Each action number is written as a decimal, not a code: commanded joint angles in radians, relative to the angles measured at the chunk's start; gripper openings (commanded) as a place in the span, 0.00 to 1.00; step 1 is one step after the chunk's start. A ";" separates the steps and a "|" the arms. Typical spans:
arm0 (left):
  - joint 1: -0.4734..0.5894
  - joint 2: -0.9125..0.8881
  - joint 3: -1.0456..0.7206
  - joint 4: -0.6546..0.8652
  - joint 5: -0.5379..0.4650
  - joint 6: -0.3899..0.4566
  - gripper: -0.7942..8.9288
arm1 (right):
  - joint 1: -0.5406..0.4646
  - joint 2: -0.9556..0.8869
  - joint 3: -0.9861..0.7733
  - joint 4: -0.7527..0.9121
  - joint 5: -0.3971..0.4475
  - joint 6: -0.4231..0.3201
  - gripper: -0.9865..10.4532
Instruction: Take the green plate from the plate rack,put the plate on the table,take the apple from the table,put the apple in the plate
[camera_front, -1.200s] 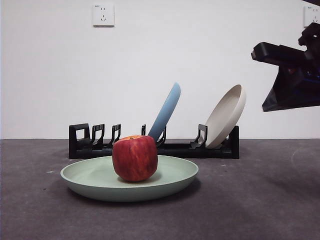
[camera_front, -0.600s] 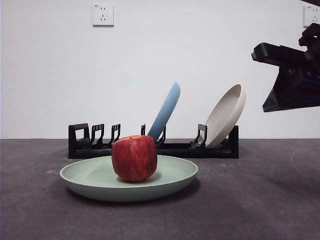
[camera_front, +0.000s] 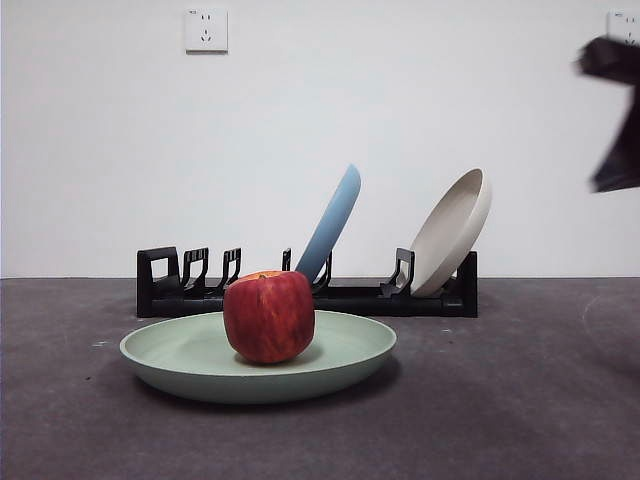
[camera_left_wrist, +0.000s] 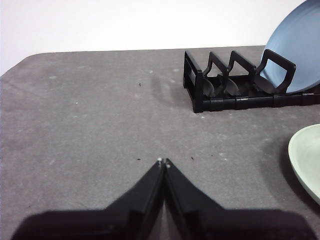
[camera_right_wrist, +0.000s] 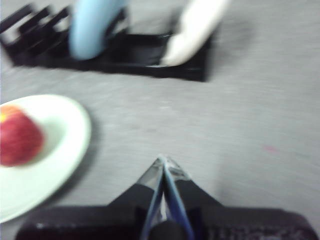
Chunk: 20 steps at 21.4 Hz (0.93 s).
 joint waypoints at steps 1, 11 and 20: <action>0.003 -0.001 -0.013 0.002 -0.001 -0.009 0.08 | -0.103 -0.157 -0.003 -0.081 -0.003 -0.008 0.09; 0.003 0.000 -0.013 0.002 -0.001 -0.009 0.08 | -0.533 -0.539 -0.103 -0.082 -0.214 -0.126 0.09; 0.003 -0.001 -0.013 0.002 -0.001 -0.009 0.08 | -0.587 -0.588 -0.269 0.032 -0.288 -0.109 0.09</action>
